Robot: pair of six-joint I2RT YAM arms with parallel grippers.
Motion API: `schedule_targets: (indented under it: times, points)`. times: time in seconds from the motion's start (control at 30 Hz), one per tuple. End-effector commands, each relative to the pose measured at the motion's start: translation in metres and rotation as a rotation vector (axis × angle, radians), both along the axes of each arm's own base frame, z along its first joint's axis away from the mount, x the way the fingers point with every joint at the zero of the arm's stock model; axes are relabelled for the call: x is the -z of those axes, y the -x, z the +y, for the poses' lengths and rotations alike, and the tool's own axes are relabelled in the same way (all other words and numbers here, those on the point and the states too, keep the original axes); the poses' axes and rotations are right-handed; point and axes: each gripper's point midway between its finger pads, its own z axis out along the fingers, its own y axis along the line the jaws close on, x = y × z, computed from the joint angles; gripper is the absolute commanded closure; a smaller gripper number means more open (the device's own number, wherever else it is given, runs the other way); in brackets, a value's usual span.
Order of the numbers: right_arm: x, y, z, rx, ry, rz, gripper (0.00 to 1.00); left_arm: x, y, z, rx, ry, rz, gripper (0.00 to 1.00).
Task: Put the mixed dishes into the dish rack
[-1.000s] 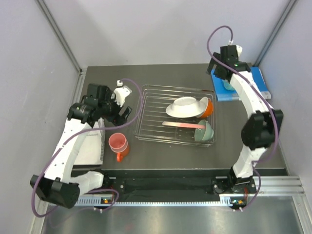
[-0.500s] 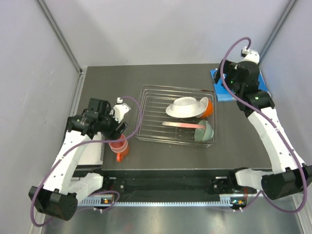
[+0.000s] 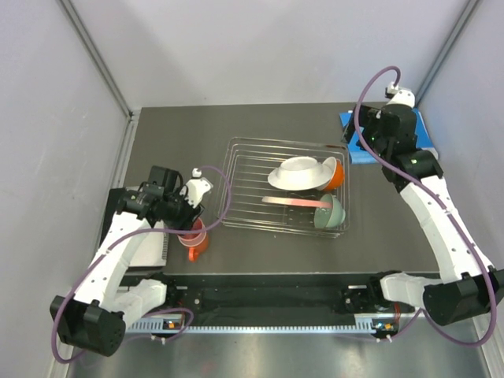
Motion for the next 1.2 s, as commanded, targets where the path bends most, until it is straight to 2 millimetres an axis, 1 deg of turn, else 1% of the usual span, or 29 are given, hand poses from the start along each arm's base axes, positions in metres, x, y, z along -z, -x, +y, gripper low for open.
schedule_targets:
  times: [0.0,0.03,0.07,0.3,0.4,0.43,0.47,0.5,0.57,0.6,0.67,0.7,0.73,0.77,0.8,0.83,0.87,0.9,0.93,0.97,1.0,1.03,1.07,1.1,1.17]
  points:
    - [-0.022,0.011,0.007,-0.033,-0.040,-0.069,0.01,-0.001,-0.007,-0.004,0.021,0.018,-0.028,0.68]
    - [-0.023,0.012,0.007,-0.037,-0.043,-0.070,0.02,-0.002,-0.010,-0.004,0.021,0.019,-0.035,0.92]
    - [-0.025,0.014,0.008,-0.046,-0.048,-0.076,0.03,-0.001,-0.011,-0.005,0.018,0.019,-0.032,1.00]
    - [-0.022,0.024,0.016,-0.092,-0.068,-0.068,0.04,-0.013,-0.020,-0.008,0.007,0.035,-0.068,1.00]
    - [-0.025,0.027,0.022,-0.123,-0.073,-0.074,0.04,-0.024,-0.024,-0.009,-0.004,0.048,-0.087,1.00]
    - [-0.026,0.028,0.025,-0.135,-0.074,-0.073,0.03,-0.033,-0.028,-0.011,-0.005,0.057,-0.108,1.00]
    - [-0.026,0.028,0.028,-0.148,-0.073,-0.068,0.02,-0.037,-0.028,-0.012,-0.005,0.061,-0.110,1.00]
    - [-0.031,0.029,0.033,-0.167,-0.070,-0.075,0.01,-0.046,-0.030,-0.014,-0.003,0.072,-0.122,1.00]
    - [-0.031,0.029,0.039,-0.184,-0.059,-0.069,0.00,-0.056,-0.032,-0.015,-0.003,0.085,-0.140,1.00]
    - [-0.032,0.030,0.044,-0.204,-0.058,-0.069,0.00,-0.065,-0.032,-0.017,0.002,0.099,-0.153,1.00]
    - [-0.029,0.030,0.054,-0.236,-0.062,-0.058,0.00,-0.073,-0.032,-0.019,0.009,0.112,-0.164,1.00]
    - [-0.030,0.032,0.064,-0.268,-0.066,-0.059,0.00,-0.079,-0.033,-0.020,0.009,0.118,-0.175,1.00]
    - [-0.032,0.034,0.070,-0.290,-0.076,-0.063,0.00,-0.084,-0.033,-0.021,0.010,0.126,-0.178,1.00]
    - [-0.034,0.037,0.082,-0.353,-0.101,-0.064,0.00,-0.091,-0.034,-0.023,0.011,0.141,-0.192,1.00]
    - [-0.036,0.041,0.093,-0.407,-0.125,-0.068,0.00,-0.107,-0.036,-0.025,0.008,0.165,-0.232,1.00]
    - [-0.048,0.042,0.103,-0.461,-0.154,-0.112,0.00,-0.122,-0.038,-0.032,0.025,0.210,-0.271,1.00]
    - [-0.057,0.057,0.125,-0.599,-0.214,-0.132,0.00,-0.134,-0.040,-0.034,0.021,0.240,-0.302,1.00]
    - [-0.056,0.063,0.136,-0.664,-0.283,-0.133,0.00,-0.161,-0.041,-0.039,0.021,0.293,-0.356,1.00]
    - [-0.075,0.065,0.147,-0.741,-0.341,-0.213,0.00,-0.173,-0.042,-0.044,0.028,0.329,-0.372,1.00]
    - [-0.082,0.081,0.161,-0.860,-0.413,-0.220,0.00,-0.187,-0.040,-0.053,0.057,0.391,-0.380,1.00]
    - [-0.073,0.085,0.168,-0.873,-0.525,-0.165,0.00,-0.211,-0.038,-0.059,0.066,0.443,-0.413,1.00]
    - [-0.074,0.089,0.173,-0.898,-0.577,-0.174,0.00,-0.218,-0.039,-0.064,0.081,0.474,-0.411,1.00]
    - [-0.103,0.099,0.180,-0.981,-0.669,-0.270,0.00,-0.230,-0.032,-0.075,0.125,0.544,-0.397,1.00]
    - [-0.088,0.101,0.183,-0.986,-0.723,-0.249,0.00,-0.244,-0.029,-0.079,0.150,0.579,-0.417,1.00]
    - [-0.101,0.107,0.185,-1.027,-0.765,-0.323,0.00,-0.258,-0.024,-0.088,0.189,0.656,-0.422,1.00]
